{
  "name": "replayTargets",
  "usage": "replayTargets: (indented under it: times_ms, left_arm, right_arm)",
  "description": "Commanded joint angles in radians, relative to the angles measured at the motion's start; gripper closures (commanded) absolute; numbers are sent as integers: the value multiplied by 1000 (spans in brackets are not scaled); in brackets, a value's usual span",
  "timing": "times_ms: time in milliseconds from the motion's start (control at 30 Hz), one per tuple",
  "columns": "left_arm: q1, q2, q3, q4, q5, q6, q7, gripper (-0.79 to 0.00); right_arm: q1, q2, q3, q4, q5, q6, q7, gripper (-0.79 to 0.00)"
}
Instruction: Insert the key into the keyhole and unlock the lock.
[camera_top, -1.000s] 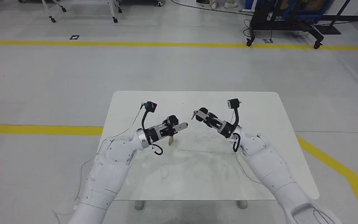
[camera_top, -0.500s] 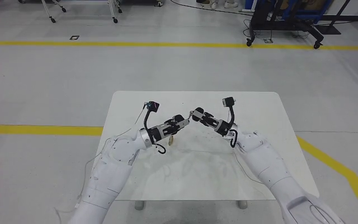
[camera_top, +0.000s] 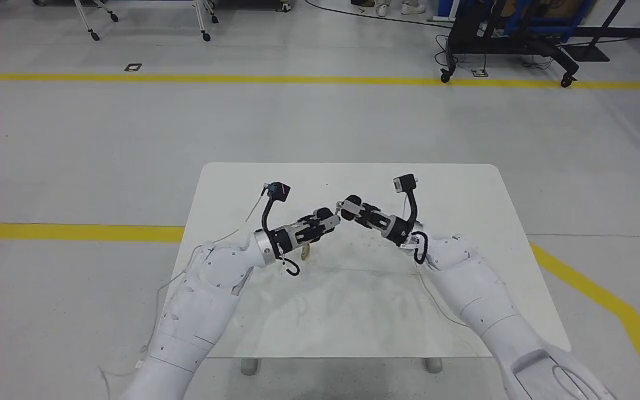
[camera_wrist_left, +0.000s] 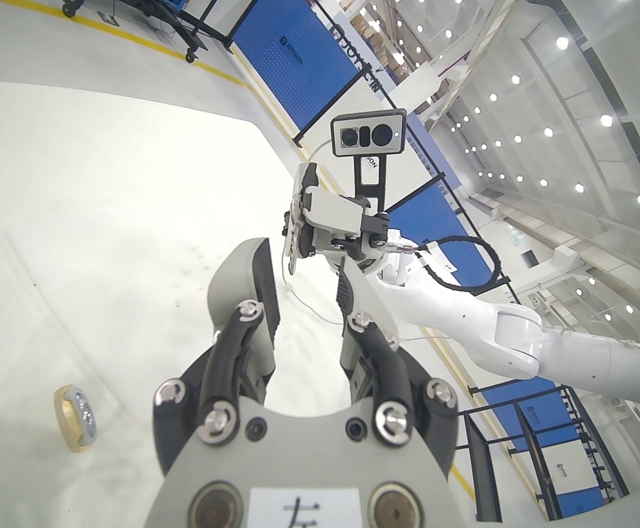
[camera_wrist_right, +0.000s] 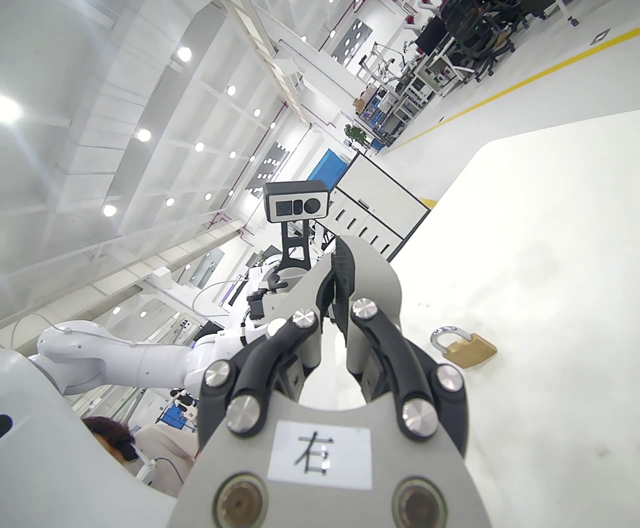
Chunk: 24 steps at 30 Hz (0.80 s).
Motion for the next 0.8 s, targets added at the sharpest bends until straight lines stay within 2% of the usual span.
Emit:
replayTargets:
  times_ms: [0, 433, 467, 500, 533, 567, 767]
  left_arm:
    - [1, 2, 0, -1, -1, 1, 2, 0]
    - [3, 12, 6, -10, 7, 1, 14, 0]
    - [4, 12, 6, -11, 8, -1, 16, 0]
    - [4, 13, 6, -13, 10, -3, 18, 0]
    - [5, 14, 6, -14, 11, -8, 18, 0]
    - [4, 15, 7, -17, 16, -16, 15, 0]
    - [6, 25, -17, -24, 6, -49, 17, 0]
  right_arm:
    - [0, 0, -1, 1, 0, -1, 8, 0]
    - [-5, 1, 6, 8, 47, -25, 65, 0]
    - [-5, 2, 8, 10, 48, -26, 65, -52]
    - [-5, 2, 10, 10, 45, -28, 66, -323]
    - [-5, 3, 11, 11, 40, -28, 67, -699]
    - [-5, 4, 13, 10, 33, -29, 65, -785]
    - [-7, 7, 20, 8, 16, -26, 58, -785]
